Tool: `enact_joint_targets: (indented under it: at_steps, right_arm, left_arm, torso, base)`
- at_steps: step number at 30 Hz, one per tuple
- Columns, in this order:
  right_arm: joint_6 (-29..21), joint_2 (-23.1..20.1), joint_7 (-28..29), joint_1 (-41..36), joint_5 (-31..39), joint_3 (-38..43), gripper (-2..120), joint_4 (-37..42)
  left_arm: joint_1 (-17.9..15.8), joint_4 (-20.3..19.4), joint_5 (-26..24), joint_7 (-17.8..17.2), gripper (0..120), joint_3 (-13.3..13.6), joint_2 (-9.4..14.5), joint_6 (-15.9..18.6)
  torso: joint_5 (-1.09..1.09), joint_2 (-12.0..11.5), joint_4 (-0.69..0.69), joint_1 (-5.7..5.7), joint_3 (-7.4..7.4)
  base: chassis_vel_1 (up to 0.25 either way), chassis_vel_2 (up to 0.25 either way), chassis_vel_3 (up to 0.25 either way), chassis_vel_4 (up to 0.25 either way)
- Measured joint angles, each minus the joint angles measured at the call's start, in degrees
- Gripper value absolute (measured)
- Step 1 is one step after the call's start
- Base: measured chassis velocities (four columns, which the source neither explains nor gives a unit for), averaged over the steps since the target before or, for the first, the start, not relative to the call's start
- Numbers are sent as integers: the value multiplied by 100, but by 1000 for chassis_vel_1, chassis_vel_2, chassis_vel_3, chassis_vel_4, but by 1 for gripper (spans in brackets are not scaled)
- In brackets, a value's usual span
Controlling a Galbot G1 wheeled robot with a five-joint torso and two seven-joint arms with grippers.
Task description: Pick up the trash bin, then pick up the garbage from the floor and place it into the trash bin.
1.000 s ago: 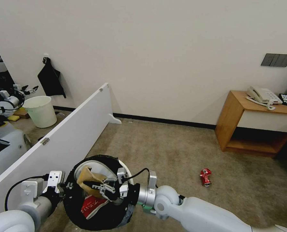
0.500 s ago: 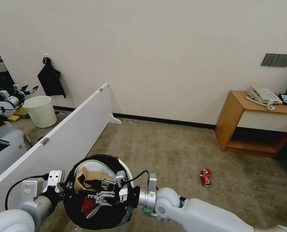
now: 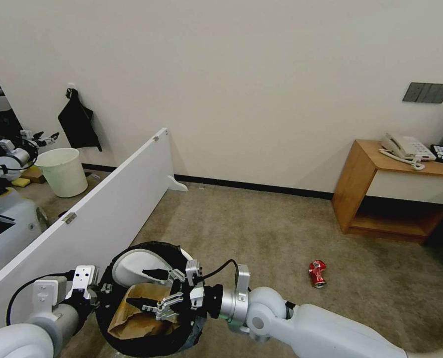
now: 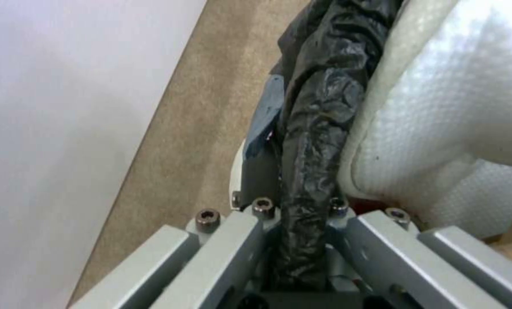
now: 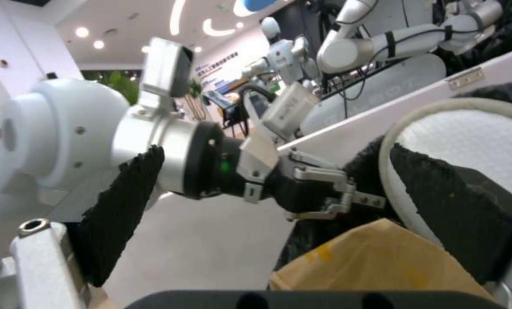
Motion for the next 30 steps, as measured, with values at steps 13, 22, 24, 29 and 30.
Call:
enact_joint_targets:
  at_steps: [13, 22, 24, 29, 30]
  right_arm:
    - [179, -133, -146, -21, 24, 138, 100, 239]
    - [1030, -473, 740, 51, -136, 1007, 100, 635]
    - [1142, -529, 945, -50, -283, 1268, 100, 642]
    - [1196, -769, 1944, -737, -847, 2652, 100, 579]
    - [1196, -769, 1944, -737, -847, 2652, 100, 579]
  left_arm:
    - [8, 92, -40, -38, 0, 64, 17, 0]
    - [208, 95, -70, -51, 0, -100, 98, 1]
    - [206, 82, -79, -54, 0, -133, 29, 1]
    - [215, 58, -114, -42, 0, -314, -194, 1]
    - [215, 58, -114, -42, 0, -314, -194, 1]
  torso:
    - [0, 0, 0, 0, 0]
    - [0, 0, 0, 0, 0]
    - [0, 0, 0, 0, 0]
    - [1, 0, 0, 0, 0]
    - [1, 0, 0, 0, 0]
  base:
    - [0, 0, 0, 0]
    - [0, 0, 0, 0]
    - [0, 0, 0, 0]
    - [0, 0, 0, 0]
    - [0, 0, 0, 0]
